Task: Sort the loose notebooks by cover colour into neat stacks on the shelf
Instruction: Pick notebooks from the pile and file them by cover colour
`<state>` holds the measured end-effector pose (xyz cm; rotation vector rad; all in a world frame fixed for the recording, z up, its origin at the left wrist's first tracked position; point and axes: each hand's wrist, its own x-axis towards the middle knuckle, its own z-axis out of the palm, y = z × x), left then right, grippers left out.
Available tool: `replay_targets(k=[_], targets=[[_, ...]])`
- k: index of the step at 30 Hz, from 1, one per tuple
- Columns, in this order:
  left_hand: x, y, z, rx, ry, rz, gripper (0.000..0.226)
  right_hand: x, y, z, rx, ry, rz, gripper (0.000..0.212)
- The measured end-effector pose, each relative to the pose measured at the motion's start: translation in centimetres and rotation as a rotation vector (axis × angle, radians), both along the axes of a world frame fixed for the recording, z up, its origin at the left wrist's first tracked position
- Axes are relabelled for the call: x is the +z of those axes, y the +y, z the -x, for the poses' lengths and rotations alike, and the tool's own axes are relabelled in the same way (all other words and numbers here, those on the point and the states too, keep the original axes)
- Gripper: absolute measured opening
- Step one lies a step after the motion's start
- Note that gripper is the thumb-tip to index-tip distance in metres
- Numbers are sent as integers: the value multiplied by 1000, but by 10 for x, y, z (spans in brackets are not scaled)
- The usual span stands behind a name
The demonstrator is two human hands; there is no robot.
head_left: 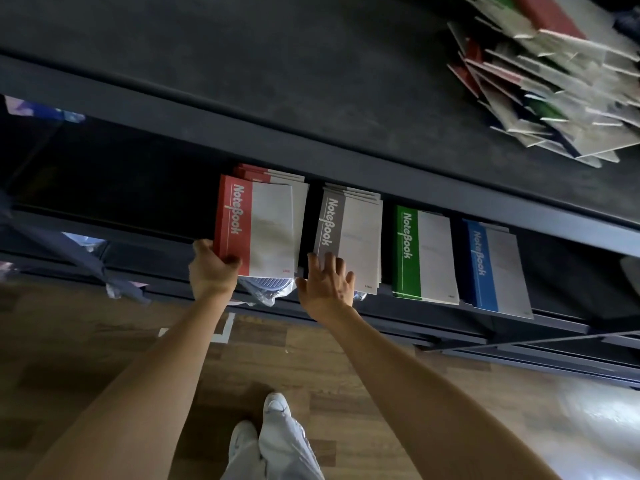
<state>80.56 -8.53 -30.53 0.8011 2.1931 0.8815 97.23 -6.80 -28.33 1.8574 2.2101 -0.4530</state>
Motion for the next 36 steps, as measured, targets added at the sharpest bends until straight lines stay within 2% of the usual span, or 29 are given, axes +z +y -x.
replay_targets(k=[4,10,15,21,31,36], targets=[[0,10,-1,-47,109,43,49,-4,4,1,9,-23,-21,53],[-3,11,-9,-126,280,192,69,-11,5,5,-3,-30,24,62],[-4,-7,-10,-386,486,362,84,-9,-1,5,-22,-50,104,72],[5,-35,-10,-669,675,411,91,-3,-17,0,-9,-81,174,78],[41,-90,-28,-626,755,292,90,31,-69,-29,-45,-38,66,75],[82,-123,-55,-591,801,253,88,66,-100,-55,-50,7,-31,73]])
